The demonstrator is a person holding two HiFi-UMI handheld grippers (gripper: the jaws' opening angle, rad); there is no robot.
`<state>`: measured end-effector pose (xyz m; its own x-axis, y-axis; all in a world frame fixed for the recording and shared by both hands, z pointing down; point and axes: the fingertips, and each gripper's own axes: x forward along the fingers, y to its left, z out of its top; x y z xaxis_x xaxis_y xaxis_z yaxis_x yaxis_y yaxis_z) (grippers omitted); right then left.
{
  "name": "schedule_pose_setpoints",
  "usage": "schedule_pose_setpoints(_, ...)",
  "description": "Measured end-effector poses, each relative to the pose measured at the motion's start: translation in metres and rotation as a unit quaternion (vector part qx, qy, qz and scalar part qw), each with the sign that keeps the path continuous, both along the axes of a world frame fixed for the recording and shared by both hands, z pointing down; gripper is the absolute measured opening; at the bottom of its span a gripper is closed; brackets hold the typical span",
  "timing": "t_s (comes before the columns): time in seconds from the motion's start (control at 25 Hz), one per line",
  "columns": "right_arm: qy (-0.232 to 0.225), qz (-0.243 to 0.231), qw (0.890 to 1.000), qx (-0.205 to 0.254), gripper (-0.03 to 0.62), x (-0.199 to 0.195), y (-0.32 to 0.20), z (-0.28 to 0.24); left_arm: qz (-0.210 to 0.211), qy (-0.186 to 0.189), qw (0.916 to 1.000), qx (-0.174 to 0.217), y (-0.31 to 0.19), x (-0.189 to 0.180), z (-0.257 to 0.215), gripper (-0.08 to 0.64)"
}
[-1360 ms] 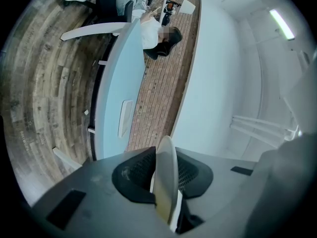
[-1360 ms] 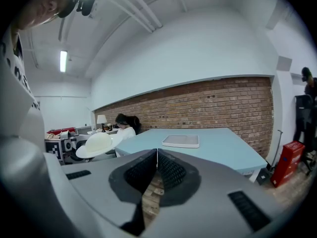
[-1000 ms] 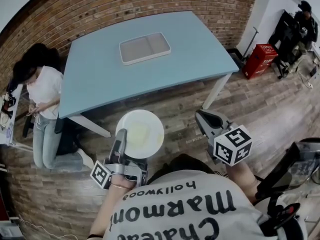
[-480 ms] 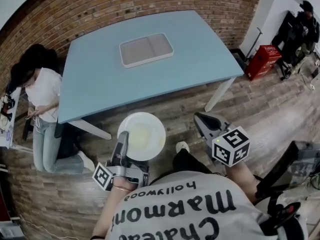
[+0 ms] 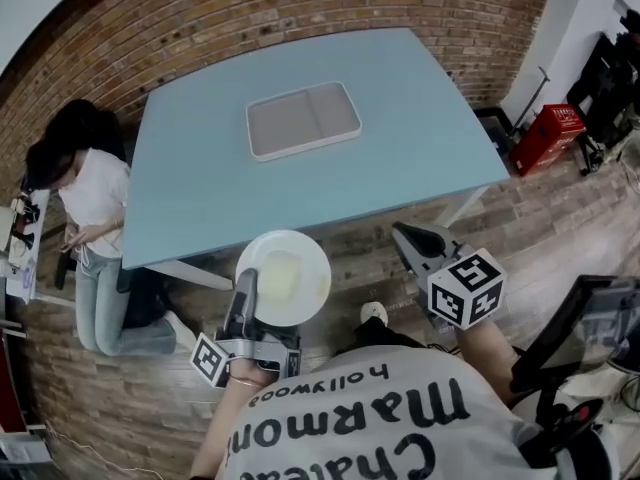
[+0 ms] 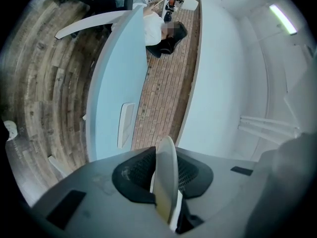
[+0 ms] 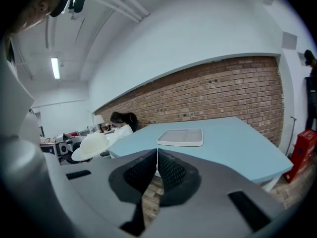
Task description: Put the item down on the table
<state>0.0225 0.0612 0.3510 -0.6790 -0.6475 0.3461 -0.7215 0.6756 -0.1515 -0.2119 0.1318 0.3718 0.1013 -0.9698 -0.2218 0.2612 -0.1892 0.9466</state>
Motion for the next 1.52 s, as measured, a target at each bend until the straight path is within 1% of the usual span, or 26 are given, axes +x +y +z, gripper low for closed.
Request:
schedule_pose_setpoints(0.2,0.004,-0.025,1.0,-0.004,0.012,0.001,-0.057,-0.002,-0.024,0.001,0.9997,-0.003,-0.042,0.007,-0.005,0.053)
schedule_pose_setpoints(0.4,0.006,-0.05,0.999,-0.01,0.012,-0.001,-0.096,0.005,-0.049,0.003,0.9988,-0.008,-0.069,0.008,0.001,0.054)
schedule_pose_setpoints(0.56,0.005,-0.068,0.998,-0.01,0.011,0.002,-0.128,0.007,-0.063,0.005,0.998,-0.009,-0.096,0.017,0.0,0.053)
schedule_pose_setpoints(0.76,0.013,-0.087,0.996,-0.008,0.012,0.009,-0.157,0.007,-0.081,0.008,0.9967,-0.006,-0.123,0.022,-0.004,0.054)
schedule_pose_setpoints(0.92,0.016,-0.091,0.996,-0.017,0.012,0.021,-0.174,0.015,-0.085,0.012,0.9963,-0.012,-0.138,0.034,0.002,0.054)
schedule_pose_setpoints(1.08,0.017,-0.092,0.995,-0.023,0.012,0.028,-0.184,0.022,-0.082,0.002,0.9965,-0.018,-0.153,0.04,0.005,0.054)
schedule_pose_setpoints(1.24,0.015,-0.09,0.995,-0.028,0.012,0.036,-0.188,0.028,-0.075,0.002,0.9969,-0.023,-0.162,0.05,0.01,0.054)
schedule_pose_setpoints(1.52,0.015,-0.088,0.995,-0.032,0.012,0.045,-0.188,0.029,-0.057,0.0,0.9983,-0.008,-0.177,0.066,0.003,0.054)
